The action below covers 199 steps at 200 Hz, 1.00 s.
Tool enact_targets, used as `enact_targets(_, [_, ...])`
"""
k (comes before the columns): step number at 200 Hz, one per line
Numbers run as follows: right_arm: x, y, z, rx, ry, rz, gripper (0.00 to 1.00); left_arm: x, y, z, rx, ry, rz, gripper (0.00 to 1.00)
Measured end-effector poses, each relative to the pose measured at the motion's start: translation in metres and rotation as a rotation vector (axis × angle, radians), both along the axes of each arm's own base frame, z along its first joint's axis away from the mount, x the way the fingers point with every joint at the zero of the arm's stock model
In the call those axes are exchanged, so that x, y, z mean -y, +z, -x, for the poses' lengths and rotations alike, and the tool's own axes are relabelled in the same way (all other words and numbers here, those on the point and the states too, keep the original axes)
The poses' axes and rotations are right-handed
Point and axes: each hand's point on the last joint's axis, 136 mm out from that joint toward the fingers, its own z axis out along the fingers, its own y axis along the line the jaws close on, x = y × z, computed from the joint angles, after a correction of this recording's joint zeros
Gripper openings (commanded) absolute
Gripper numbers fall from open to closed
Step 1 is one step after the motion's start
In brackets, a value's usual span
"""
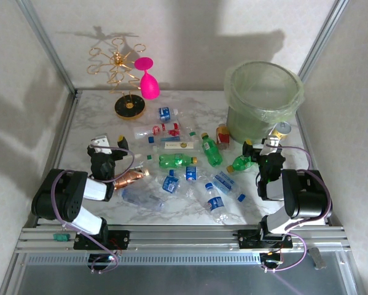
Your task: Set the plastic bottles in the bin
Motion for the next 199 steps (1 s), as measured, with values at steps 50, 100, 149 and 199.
enact_targets(50, [-0.035, 0.083, -0.004, 0.144, 0.087, 0.04, 0.99, 0.002, 0.062, 0.021, 0.158, 0.047, -0.004, 0.99])
enact_targets(100, [-0.168, 0.159, 0.048, 0.229, 0.493, 0.091, 0.99, 0.057, 0.184, 0.049, 0.402, -0.155, 0.036, 0.99])
enact_targets(149, [-0.223, 0.267, 0.085, 0.118, 0.563, -0.136, 0.99, 0.096, 0.334, 0.106, 0.46, -0.359, 0.326, 0.99])
enact_targets(199, [-0.215, 0.246, 0.092, -0.183, 0.513, -0.237, 0.99, 0.069, 0.315, 0.108, 0.139, -0.163, 0.462, 0.99])
